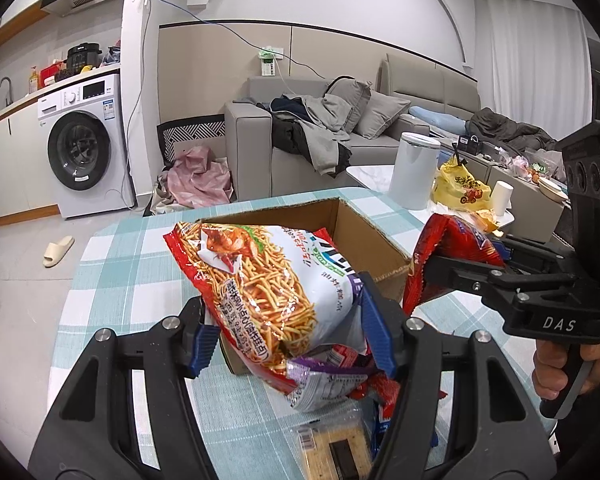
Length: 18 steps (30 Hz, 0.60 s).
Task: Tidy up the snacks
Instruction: 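Lift both bags over the box and lower them inside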
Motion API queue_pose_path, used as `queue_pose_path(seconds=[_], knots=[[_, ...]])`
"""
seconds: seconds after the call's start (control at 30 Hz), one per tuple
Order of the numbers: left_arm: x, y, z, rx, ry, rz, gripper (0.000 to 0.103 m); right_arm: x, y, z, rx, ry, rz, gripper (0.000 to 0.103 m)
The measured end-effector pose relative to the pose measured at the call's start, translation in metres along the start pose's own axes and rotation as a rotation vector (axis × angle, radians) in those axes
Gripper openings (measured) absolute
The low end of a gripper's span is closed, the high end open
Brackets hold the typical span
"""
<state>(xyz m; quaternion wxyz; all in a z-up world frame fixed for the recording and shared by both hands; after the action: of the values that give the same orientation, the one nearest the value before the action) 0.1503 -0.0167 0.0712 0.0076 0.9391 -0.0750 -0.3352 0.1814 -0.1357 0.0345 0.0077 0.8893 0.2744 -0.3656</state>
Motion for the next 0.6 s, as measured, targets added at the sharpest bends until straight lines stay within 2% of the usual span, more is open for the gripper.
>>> queue_pose_path(seconds=[0.27, 0.6], knots=[[0.012, -0.003, -0.019, -0.001, 0.009, -0.009, 0.059, -0.008, -0.001, -0.019, -0.008, 0.023, 0.019, 0.056], [0.035, -0.014, -0.039, -0.025, 0.006, -0.024, 0.059, 0.003, 0.0, -0.042, 0.001, 0.016, 0.022, 0.056]])
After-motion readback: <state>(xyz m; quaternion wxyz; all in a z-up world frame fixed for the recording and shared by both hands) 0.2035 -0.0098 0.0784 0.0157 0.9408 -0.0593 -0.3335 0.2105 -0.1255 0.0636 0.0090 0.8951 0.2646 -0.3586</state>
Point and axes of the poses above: each gripper's, at about its wrist camera, not at the fingertips, and x roughly the way its jaws point, y to its right, z to its underside, the point moved 6 cm from there along x, roughly the way its jaws point, and after that the axes turned 9 degrees about -y, right-handed, at the moved point
